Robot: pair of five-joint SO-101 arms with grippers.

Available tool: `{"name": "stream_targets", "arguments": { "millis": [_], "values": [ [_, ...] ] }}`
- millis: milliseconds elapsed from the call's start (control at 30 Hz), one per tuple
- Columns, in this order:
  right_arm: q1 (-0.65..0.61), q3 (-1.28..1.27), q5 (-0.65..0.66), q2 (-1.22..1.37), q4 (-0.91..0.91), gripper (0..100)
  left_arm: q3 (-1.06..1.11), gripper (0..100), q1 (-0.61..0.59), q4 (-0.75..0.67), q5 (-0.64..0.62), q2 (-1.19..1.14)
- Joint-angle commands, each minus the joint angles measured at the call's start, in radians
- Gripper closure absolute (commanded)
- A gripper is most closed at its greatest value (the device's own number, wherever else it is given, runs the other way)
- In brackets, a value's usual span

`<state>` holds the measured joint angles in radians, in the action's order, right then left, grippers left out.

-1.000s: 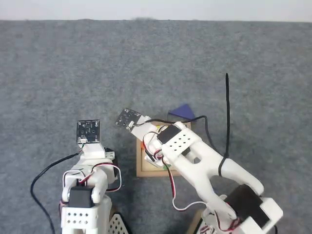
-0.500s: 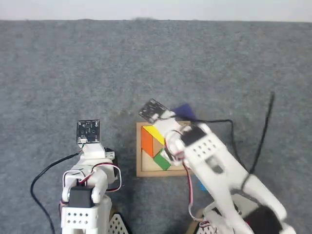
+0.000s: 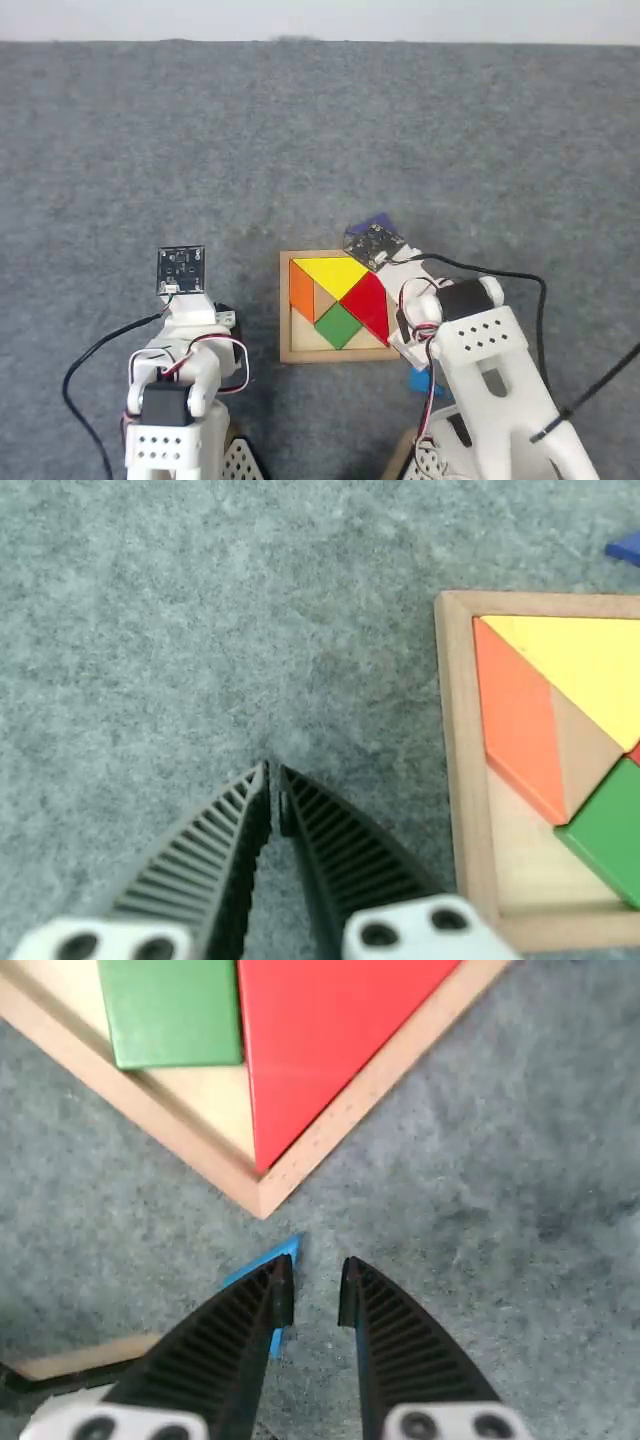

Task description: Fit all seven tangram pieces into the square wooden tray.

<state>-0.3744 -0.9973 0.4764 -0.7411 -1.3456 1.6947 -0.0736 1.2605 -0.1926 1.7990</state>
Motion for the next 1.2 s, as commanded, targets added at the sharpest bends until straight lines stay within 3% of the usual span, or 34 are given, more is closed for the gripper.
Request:
{"name": "stream_targets", "arguments": {
  "millis": [0,133,333,467,600,800,933,1167],
  "values": [
    [0.015,-0.026,0.018,-0.038,-0.001,90.4,-0.012,99,-0.006,0.002,0.009,0.020],
    [-0.022,-0.123,0.028,-0.038,0.085,90.4,-0.012,99,-0.006,0.002,0.009,0.020],
    [-0.028,-0.126,0.028,-0.038,0.096,89.8,-0.012,99,-0.006,0.002,0.009,0.020],
    [-0.067,-0.137,0.028,-0.025,0.096,83.2,-0.012,99,-0.006,0.002,0.009,0.020],
    [-0.111,-0.120,0.040,0.077,0.099,84.7,-0.012,99,-0.006,0.002,0.009,0.020],
    [-0.096,-0.043,0.055,0.286,0.093,85.5,-0.012,99,-0.006,0.002,0.009,0.020],
    [-0.042,-0.037,0.061,0.288,0.093,85.5,-0.012,99,-0.006,0.002,0.009,0.020],
    [-0.079,-0.057,0.063,0.329,0.107,85.4,-0.012,99,-0.006,0.002,0.009,0.020]
  ]
}}
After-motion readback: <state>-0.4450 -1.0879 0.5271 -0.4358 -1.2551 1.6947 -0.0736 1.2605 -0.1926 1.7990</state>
